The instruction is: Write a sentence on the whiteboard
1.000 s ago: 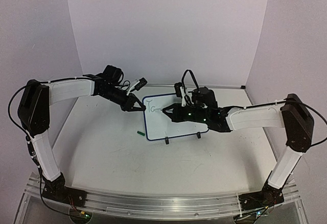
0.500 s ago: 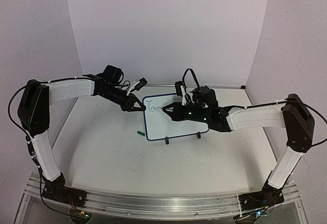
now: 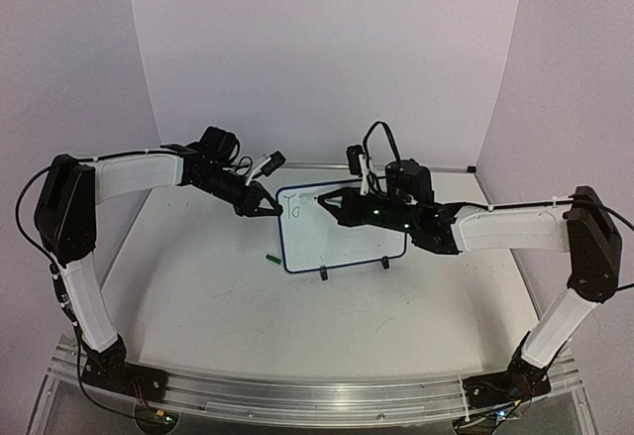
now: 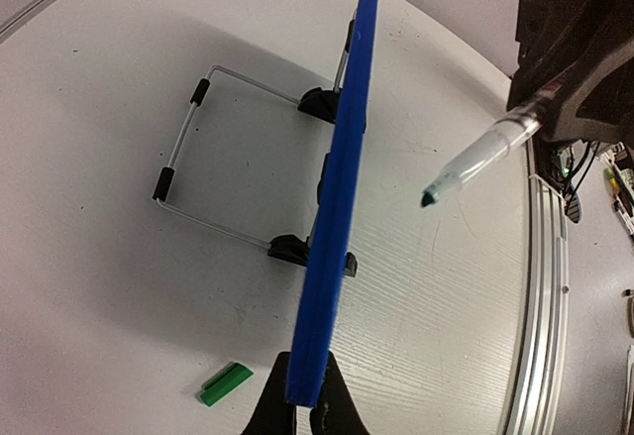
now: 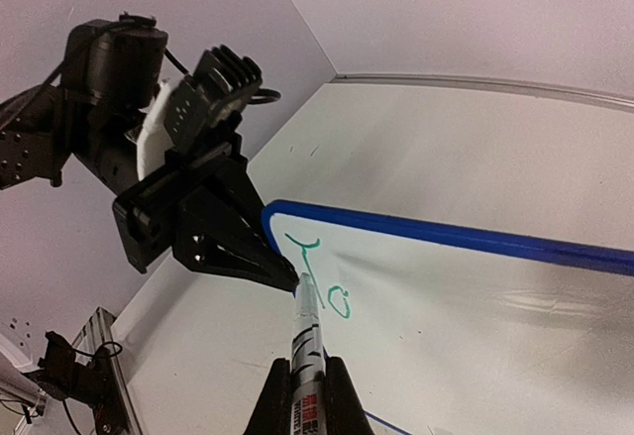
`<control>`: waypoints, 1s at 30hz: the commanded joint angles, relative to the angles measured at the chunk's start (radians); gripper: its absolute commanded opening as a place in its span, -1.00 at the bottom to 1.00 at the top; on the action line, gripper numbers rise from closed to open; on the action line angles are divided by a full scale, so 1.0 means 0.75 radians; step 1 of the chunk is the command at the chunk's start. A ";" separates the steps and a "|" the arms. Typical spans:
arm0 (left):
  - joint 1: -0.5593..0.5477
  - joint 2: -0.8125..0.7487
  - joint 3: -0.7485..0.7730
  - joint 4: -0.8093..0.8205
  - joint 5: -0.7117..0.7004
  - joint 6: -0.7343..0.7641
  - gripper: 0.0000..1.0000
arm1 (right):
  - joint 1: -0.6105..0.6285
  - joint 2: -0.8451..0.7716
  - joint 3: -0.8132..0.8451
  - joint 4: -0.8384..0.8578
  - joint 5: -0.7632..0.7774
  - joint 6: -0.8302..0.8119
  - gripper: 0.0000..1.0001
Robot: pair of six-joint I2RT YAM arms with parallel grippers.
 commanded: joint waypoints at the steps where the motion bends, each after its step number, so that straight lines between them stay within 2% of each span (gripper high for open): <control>1: -0.019 -0.029 0.022 -0.026 -0.067 0.031 -1.00 | -0.007 -0.063 -0.023 0.065 -0.011 -0.009 -1.00; 30: -0.019 -0.021 0.024 -0.028 -0.073 0.034 -1.00 | -0.049 0.045 -0.027 0.052 0.001 0.025 -1.00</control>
